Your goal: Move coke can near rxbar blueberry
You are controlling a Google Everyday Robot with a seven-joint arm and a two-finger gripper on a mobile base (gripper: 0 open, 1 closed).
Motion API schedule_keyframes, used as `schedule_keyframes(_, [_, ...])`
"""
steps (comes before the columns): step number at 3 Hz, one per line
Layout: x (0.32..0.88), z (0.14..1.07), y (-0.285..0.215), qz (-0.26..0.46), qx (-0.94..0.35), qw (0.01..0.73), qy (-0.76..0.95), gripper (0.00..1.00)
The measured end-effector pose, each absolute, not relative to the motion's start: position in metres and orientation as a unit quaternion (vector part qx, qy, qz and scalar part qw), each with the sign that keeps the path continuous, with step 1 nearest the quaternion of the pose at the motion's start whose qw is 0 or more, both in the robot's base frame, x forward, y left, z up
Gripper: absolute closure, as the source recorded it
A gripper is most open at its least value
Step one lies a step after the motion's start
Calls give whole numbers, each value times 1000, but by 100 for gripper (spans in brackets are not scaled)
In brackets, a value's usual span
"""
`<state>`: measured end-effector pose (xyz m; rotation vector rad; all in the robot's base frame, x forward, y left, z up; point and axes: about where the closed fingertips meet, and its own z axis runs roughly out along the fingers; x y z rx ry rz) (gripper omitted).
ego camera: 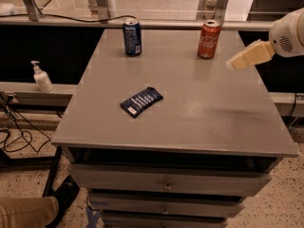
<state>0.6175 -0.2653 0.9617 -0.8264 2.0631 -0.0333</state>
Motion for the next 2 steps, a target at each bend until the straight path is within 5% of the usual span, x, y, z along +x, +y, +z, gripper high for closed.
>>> schedule_keyframes(2, [692,918,-243,29,-278,498,821,0])
